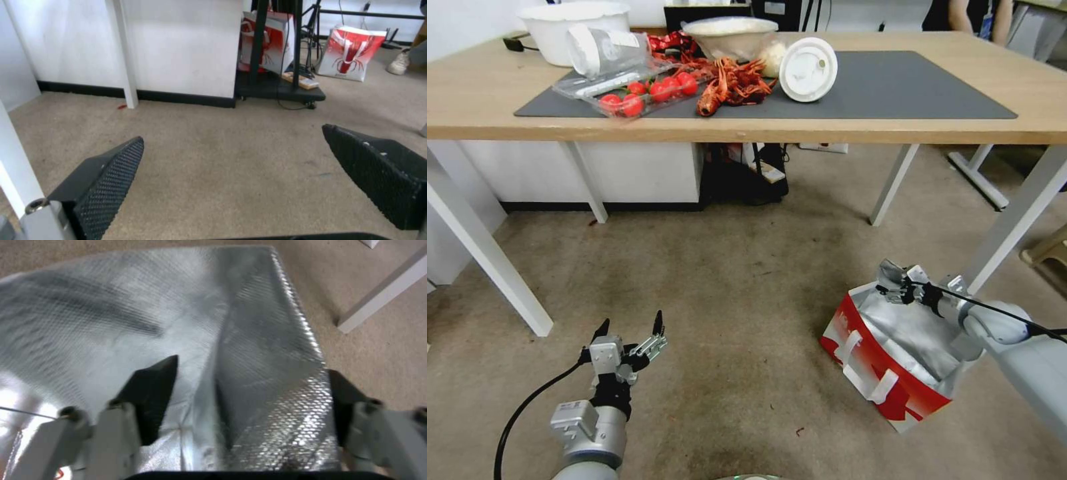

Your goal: Pick up the food delivery bag from the floor and place it on the table.

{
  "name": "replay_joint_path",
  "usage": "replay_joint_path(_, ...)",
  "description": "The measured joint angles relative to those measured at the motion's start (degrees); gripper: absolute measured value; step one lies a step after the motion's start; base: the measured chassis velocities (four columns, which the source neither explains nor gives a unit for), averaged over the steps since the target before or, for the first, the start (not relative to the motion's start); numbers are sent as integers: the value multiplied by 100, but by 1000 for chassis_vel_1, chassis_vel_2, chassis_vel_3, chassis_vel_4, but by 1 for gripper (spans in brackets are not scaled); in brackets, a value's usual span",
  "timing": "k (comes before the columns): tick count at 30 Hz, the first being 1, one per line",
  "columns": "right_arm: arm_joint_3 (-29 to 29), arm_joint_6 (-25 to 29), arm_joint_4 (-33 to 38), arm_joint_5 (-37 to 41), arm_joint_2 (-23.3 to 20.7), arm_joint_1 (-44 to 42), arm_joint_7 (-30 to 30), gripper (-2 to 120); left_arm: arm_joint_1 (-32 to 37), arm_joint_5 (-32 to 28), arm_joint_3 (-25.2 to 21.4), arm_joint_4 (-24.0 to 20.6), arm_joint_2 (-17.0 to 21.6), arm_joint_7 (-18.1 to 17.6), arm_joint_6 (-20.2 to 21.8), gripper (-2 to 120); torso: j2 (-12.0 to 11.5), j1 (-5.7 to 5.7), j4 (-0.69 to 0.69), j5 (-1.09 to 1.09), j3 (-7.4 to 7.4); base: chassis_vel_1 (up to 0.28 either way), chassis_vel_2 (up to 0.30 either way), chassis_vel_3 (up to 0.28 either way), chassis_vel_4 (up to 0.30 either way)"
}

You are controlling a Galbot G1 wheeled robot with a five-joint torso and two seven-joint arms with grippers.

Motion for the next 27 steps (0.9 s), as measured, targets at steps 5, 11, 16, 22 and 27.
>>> replay_joint_path(5,-25,-1,-80,-20,13,64,-26,42,14,-20,-36,52,27,-4,-66,100,0,0,0,0,0,0,0,0,0)
replay_joint_path(11,-23,0,-72,-19,-21,44,-49,23,-13,-38,-36,101,37,-13,-96,100,0,0,0,0,0,0,0,0,0)
replay_joint_path(16,4,18,4,7,-82,-32,-57,4,-51,-42,-18,124,48,-19,-97,100,0,0,0,0,0,0,0,0,0)
replay_joint_path(22,90,96,73,106,-133,-129,-120,0,-59,-47,-35,170,63,-7,-117,100,0,0,0,0,0,0,0,0,0)
replay_joint_path(27,403,491,622,757,-358,-637,-669,0,-60,-77,-88,141,65,-10,-128,100,1,0,0,-1,0,0,0,0,0)
